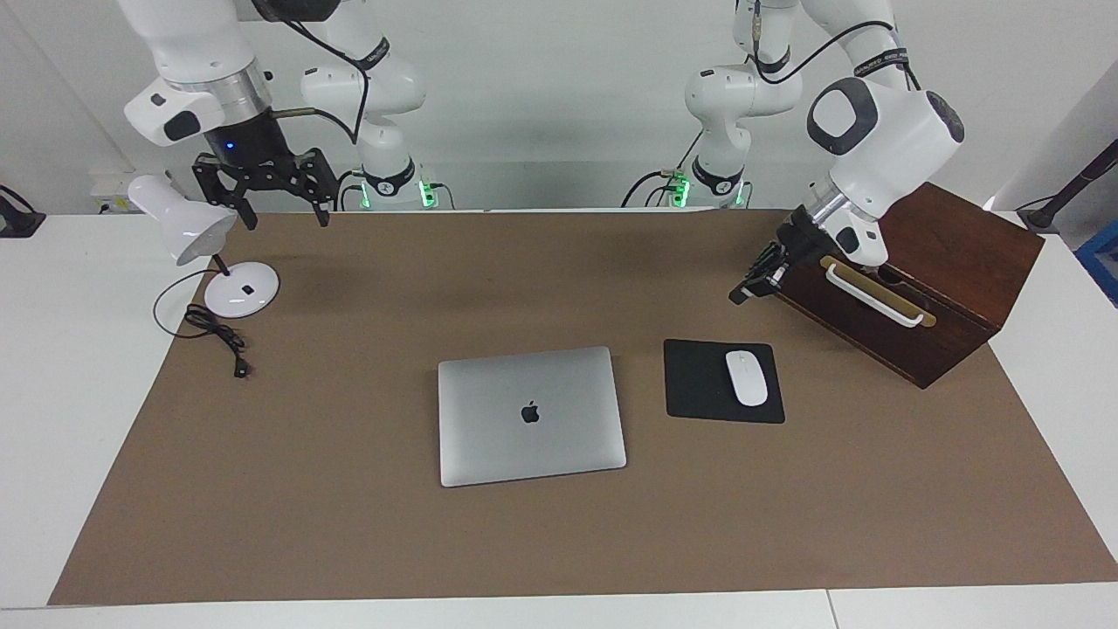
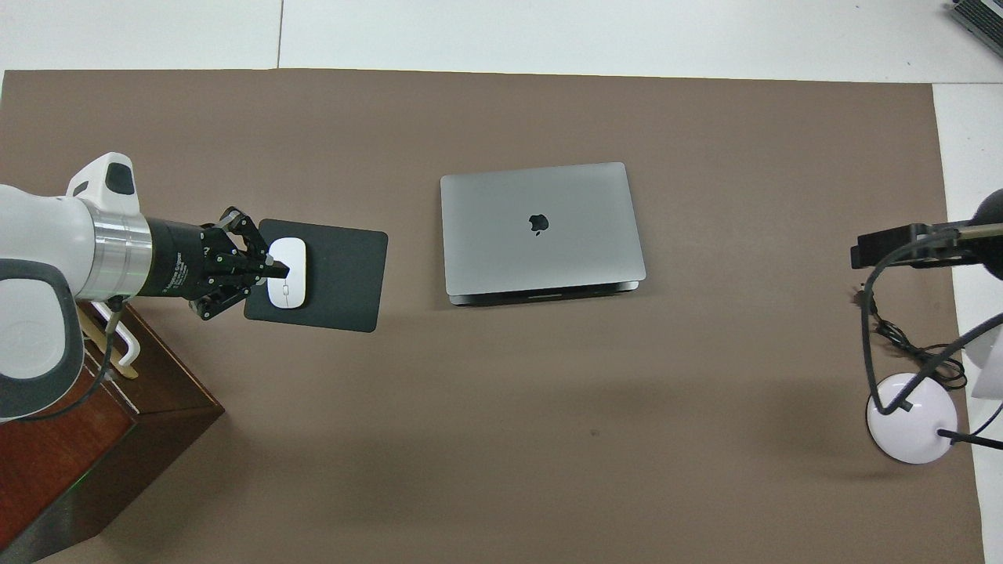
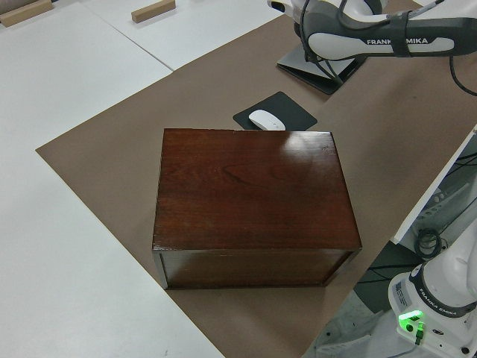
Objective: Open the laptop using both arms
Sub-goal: 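Reach the left gripper over the mouse pad toward the laptop, then move the left gripper to the laptop's side while the right gripper approaches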
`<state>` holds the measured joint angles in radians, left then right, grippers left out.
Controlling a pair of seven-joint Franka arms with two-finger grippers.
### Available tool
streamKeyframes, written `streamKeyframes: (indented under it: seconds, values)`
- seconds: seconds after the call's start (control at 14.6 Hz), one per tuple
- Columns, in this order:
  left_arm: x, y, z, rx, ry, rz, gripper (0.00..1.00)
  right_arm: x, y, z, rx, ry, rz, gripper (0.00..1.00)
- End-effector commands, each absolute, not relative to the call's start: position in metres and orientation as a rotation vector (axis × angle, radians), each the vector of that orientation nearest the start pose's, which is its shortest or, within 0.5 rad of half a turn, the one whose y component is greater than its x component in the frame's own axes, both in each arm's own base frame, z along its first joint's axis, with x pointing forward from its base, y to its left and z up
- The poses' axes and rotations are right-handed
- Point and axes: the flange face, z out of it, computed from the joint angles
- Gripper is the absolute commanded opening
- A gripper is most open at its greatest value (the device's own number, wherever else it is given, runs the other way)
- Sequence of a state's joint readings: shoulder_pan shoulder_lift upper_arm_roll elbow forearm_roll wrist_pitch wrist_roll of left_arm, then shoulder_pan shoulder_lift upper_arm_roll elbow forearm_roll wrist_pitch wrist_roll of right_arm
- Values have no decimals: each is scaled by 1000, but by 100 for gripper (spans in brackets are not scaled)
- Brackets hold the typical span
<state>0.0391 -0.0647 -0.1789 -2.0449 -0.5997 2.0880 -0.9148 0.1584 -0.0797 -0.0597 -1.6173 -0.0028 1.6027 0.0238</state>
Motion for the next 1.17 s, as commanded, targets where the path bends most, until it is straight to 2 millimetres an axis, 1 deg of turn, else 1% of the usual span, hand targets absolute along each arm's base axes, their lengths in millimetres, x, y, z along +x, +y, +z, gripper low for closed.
streamKeyframes:
  seconds: [0.0, 0.07, 0.14, 0.21, 0.27, 0.41, 0.55, 0.62, 0.76, 0.82, 0.89, 0.96, 1.1]
  values:
    - [534, -106, 468, 2172, 1403, -246, 0, 516, 75, 648, -3130, -301, -111, 100]
    - [534, -105, 463, 2107, 1427, -291, 0, 516, 85, 646, -3147, -377, -119, 100]
    - [534, -103, 457, 2005, 1461, -359, 0, 516, 97, 641, -3159, -509, -132, 100]
    - [532, -102, 452, 1947, 1481, -396, 0, 516, 111, 636, -3170, -625, -155, 100]
    - [528, -98, 444, 1895, 1512, -428, 0, 515, 119, 630, -3178, -709, -165, 100]
    - [523, -101, 429, 1802, 1549, -489, 0, 514, 135, 621, -3173, -874, -194, 100]
    - [519, -101, 412, 1710, 1615, -499, 0, 512, 148, 614, -3173, -1057, -245, 100]
    - [517, -100, 404, 1632, 1653, -521, 0, 510, 154, 611, -3156, -1167, -270, 100]
    - [516, -100, 377, 1485, 1733, -595, 0, 510, 165, 605, -3125, -1323, -319, 100]
    - [517, -106, 360, 1426, 1777, -652, 0, 510, 171, 601, -3103, -1398, -334, 100]
    - [518, -106, 351, 1378, 1802, -685, 0, 508, 181, 599, -3087, -1463, -359, 100]
    - [518, -109, 338, 1354, 1819, -716, 0, 506, 191, 593, -3072, -1538, -378, 100]
    - [517, -122, 313, 1315, 1843, -783, 0, 502, 207, 582, -3041, -1629, -408, 100]
